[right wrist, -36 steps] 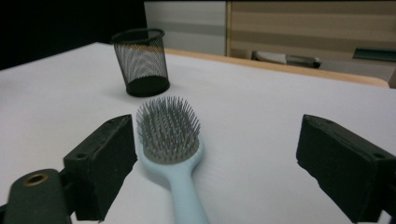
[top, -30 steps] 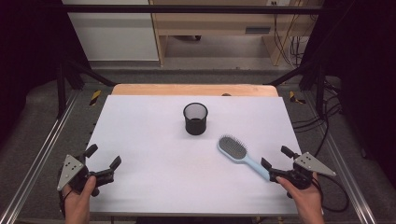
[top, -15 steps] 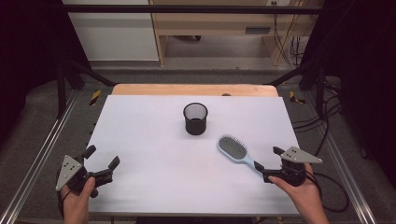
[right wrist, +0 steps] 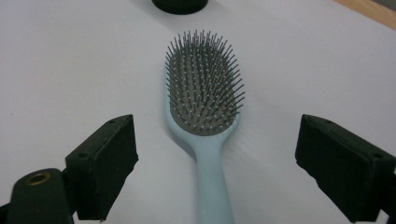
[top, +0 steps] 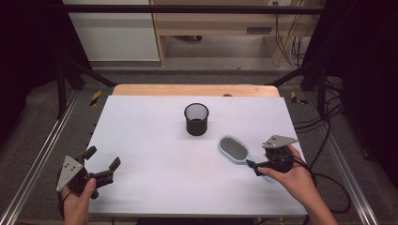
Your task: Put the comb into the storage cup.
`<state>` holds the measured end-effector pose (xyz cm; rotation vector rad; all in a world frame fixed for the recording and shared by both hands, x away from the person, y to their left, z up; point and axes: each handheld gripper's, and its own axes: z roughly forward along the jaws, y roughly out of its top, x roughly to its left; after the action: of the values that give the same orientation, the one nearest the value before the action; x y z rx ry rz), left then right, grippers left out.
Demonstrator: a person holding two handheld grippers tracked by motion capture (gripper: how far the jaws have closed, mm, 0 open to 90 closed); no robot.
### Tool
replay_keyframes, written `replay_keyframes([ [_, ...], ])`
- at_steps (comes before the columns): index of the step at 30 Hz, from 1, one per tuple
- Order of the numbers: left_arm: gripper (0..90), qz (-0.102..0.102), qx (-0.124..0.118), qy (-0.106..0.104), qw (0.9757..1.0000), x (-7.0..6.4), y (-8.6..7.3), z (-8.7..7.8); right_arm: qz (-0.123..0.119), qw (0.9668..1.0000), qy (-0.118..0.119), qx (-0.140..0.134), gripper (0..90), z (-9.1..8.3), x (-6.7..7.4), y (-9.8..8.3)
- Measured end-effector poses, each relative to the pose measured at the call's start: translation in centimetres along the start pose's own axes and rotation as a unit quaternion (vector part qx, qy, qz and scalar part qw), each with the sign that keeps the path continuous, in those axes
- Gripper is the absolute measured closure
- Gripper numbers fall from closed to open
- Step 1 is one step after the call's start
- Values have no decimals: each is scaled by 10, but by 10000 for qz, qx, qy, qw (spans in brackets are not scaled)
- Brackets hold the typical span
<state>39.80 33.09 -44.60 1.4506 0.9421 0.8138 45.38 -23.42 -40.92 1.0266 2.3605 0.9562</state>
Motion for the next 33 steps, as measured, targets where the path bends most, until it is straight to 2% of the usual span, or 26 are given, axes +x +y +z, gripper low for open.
replay_keyframes([
  [4, 6, 10, 16, -16, 10000, 0, 0, 0, -11, 9996, 83, 266, 132, 9, -4, 5],
  [6, 6, 17, 21, -18, 10000, -1, 0, 1, -19, 9995, 101, 310, 138, 10, -5, 6],
  [14, 6, 51, 44, -37, 10000, -2, 0, 1, 27, 9978, 207, 632, 220, 23, -8, 4],
  [15, 6, 52, 43, -37, 10000, -2, 0, 1, 92, 9969, 250, 734, 253, 26, -8, 2],
  [22, 6, 65, 49, -49, 10000, -2, 0, 1, 129, 9959, 270, 857, 295, 34, -12, -2],
  [25, 6, 65, 61, -55, 9999, -2, 0, 2, 144, 9950, 289, 946, 335, 37, -14, -3],
  [28, 6, 67, 62, -66, 9999, -2, 0, 2, 153, 9936, 364, 1059, 416, 41, -15, -4],
  [33, 6, 76, 66, -79, 9999, -3, 0, 2, 159, 9917, 406, 1210, 470, 46, -14, -5],
])
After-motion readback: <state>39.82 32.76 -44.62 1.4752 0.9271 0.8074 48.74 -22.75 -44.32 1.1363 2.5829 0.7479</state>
